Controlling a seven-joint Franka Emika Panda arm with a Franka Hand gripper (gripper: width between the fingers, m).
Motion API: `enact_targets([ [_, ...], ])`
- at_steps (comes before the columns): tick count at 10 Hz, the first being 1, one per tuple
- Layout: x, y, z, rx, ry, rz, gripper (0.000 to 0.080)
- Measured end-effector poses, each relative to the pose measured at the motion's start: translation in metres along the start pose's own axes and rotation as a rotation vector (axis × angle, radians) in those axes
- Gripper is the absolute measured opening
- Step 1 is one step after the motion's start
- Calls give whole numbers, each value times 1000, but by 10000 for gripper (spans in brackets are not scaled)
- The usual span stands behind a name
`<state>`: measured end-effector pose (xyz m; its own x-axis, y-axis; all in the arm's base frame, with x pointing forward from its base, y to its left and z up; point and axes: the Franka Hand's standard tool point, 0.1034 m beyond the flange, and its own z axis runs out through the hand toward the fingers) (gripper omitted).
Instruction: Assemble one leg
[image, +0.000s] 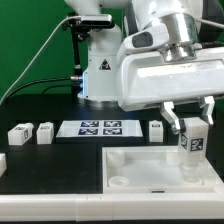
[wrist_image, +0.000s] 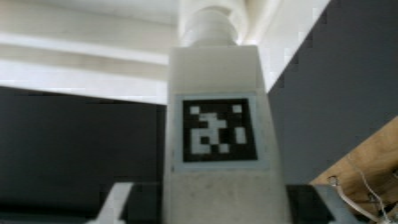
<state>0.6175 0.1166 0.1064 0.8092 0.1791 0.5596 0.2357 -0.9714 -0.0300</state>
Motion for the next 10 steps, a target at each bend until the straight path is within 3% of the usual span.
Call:
enact_targets([
  [6,1,0,7,-1,14,0,292],
  [10,-7,1,16,-11,42,5,293],
])
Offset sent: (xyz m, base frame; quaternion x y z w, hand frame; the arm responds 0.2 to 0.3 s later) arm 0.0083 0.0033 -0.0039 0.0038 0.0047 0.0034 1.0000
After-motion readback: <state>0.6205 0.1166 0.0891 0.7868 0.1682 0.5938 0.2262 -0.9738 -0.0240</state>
